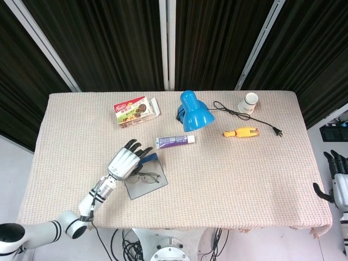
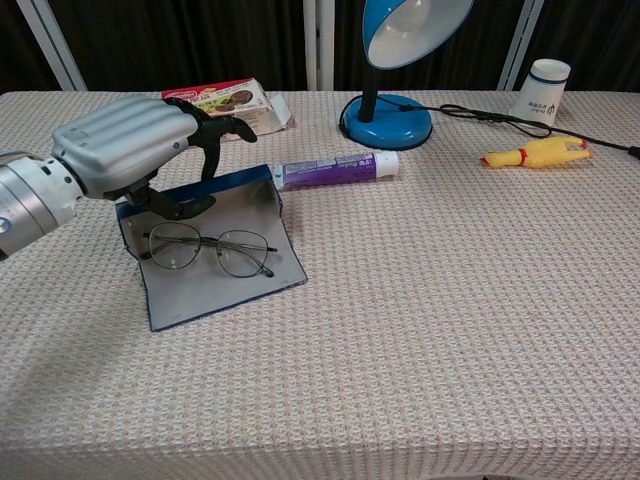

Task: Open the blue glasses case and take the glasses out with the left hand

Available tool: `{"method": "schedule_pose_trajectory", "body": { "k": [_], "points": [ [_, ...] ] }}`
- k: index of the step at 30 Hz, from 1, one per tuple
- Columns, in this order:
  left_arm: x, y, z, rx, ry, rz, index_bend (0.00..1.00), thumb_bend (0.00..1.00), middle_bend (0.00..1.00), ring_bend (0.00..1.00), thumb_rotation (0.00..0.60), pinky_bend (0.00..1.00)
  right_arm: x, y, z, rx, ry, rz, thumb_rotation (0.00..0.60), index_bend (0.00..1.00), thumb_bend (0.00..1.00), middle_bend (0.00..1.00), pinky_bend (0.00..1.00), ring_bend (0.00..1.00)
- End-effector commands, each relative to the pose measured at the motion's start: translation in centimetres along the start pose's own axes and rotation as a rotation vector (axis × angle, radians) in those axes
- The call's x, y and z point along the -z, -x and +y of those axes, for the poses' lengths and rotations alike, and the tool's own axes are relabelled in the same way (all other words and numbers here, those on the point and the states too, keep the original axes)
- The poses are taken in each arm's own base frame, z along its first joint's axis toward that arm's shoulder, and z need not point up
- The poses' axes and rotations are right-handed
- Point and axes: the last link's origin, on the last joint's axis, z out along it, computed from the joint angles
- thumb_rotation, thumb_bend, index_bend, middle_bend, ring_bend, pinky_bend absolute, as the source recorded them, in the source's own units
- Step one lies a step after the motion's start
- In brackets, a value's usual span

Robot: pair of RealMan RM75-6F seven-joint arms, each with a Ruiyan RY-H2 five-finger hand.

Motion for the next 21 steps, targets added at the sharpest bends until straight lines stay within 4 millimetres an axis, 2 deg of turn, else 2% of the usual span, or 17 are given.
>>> {"method": "schedule_pose_trajectory", "body": {
  "k": [1, 21],
  "points": [
    [-0.10, -0.09, 0.04, -0.062, 0.037, 0.044, 0.19, 0.38, 0.59, 0.24, 0.600, 0.21, -0.01, -0.01, 0.02, 0.000, 0.001, 0.001, 0.600, 0.00, 0.25, 0.00, 0.00, 0.00],
    [-0.10, 0.71, -0.68, -0.191, 0.131, 0.132, 0.19, 0.38, 0.59, 0.24, 0.600, 0.21, -0.02, 0.06, -0.02, 0.003, 0.001, -0.003, 0.600, 0.00, 0.25, 0.00, 0.00, 0.00]
  ]
}}
